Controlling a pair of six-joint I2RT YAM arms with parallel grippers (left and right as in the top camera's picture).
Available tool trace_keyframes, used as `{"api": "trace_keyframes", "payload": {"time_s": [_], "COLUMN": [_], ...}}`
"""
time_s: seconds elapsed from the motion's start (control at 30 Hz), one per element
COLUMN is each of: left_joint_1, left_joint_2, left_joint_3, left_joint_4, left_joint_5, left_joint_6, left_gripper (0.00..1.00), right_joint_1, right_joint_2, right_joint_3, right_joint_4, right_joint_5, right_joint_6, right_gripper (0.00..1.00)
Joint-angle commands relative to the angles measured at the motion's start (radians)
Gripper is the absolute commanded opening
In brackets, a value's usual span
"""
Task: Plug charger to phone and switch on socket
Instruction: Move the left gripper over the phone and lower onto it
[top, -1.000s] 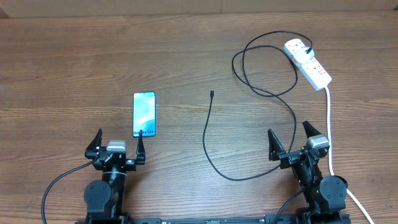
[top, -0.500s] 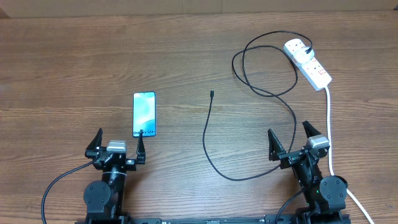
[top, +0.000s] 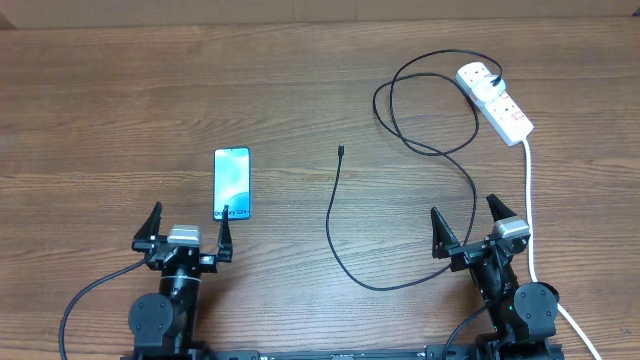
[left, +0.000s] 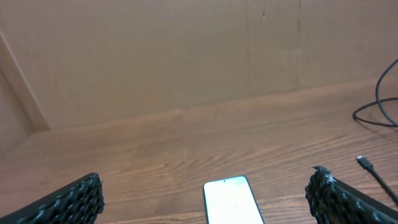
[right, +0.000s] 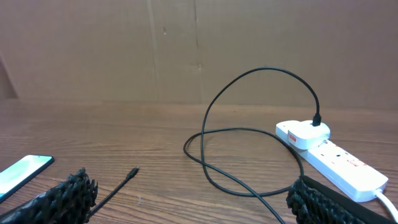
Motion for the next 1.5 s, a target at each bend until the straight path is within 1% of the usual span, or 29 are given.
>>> {"api": "trace_keyframes", "payload": {"time_s": [0.0,0.1,0.2,0.3,0.4,0.5,0.57,0.6,0.67,0.77,0.8,0.9,1.13,1.27,1.3,1.37,1.4,1.47], "left_joint_1": [0.003,0.003,0.003,0.003,0.003,0.002,0.002,0.002,0.002,0.002,0.002,0.002,0.002,0.001,0.001,0.001,-0.002,-0.011], "left_joint_2": [0.077,0.186,0.298,0.421,0.571,0.801,0.902,0.965,1.068,1.186,1.248,1.353,1.45,1.492,1.508,1.547,1.584,1.629], "left_joint_3": [0.091,0.164,0.255,0.372,0.526,0.792,0.912,0.993,1.129,1.287,1.373,1.501,1.509,1.508,1.508,1.508,1.508,1.508], "left_joint_4": [0.003,0.003,-0.001,-0.058,-0.157,-0.361,-0.457,-0.529,-0.653,-0.793,-0.869,-0.99,-1.07,-1.068,-1.069,-1.082,-1.1,-1.12], "left_joint_5": [0.013,0.025,0.079,0.121,0.173,0.249,0.278,0.294,0.3,0.296,0.296,0.303,0.308,0.304,0.288,0.222,0.183,0.134], "left_joint_6": [0.017,0.017,0.017,0.014,0.014,0.014,0.014,0.014,0.014,0.019,0.019,0.015,0.01,0.009,-0.022,-0.145,-0.193,-0.236], "left_gripper": [1.0,1.0,1.0,1.0,1.0,1.0,1.0,1.0,1.0,1.0,1.0,1.0,1.0,1.0,1.0,0.99,0.96,0.92], "right_joint_1": [0.006,0.006,0.006,0.006,0.006,0.006,0.006,0.006,0.006,0.006,0.006,0.006,0.006,0.006,0.006,0.006,0.006,0.006], "right_joint_2": [-0.01,-0.01,-0.01,-0.01,-0.01,-0.01,-0.01,-0.01,-0.01,-0.01,-0.01,-0.01,-0.01,-0.01,-0.01,-0.01,-0.01,-0.01], "right_joint_3": [-0.01,-0.01,-0.01,-0.01,-0.01,-0.01,-0.01,-0.01,-0.01,-0.01,-0.01,-0.01,-0.01,-0.01,-0.01,-0.01,-0.01,-0.01], "right_joint_4": [0.004,0.004,0.004,0.004,0.003,0.003,0.003,0.004,0.004,0.004,0.004,0.004,0.004,0.004,0.004,0.004,0.004,0.004], "right_joint_5": [-0.005,-0.005,-0.005,-0.005,-0.005,-0.005,-0.005,-0.005,-0.005,-0.005,-0.005,-0.005,-0.005,-0.005,-0.005,-0.005,-0.005,-0.005], "right_joint_6": [-0.005,-0.005,-0.005,-0.005,-0.005,-0.005,-0.005,-0.005,-0.005,-0.005,-0.005,-0.005,-0.005,-0.005,-0.005,-0.005,-0.005,-0.005], "right_gripper": [1.0,1.0,1.0,1.0,1.0,1.0,1.0,1.0,1.0,1.0,1.0,1.0,1.0,1.0,1.0,1.0,1.0,1.0]}}
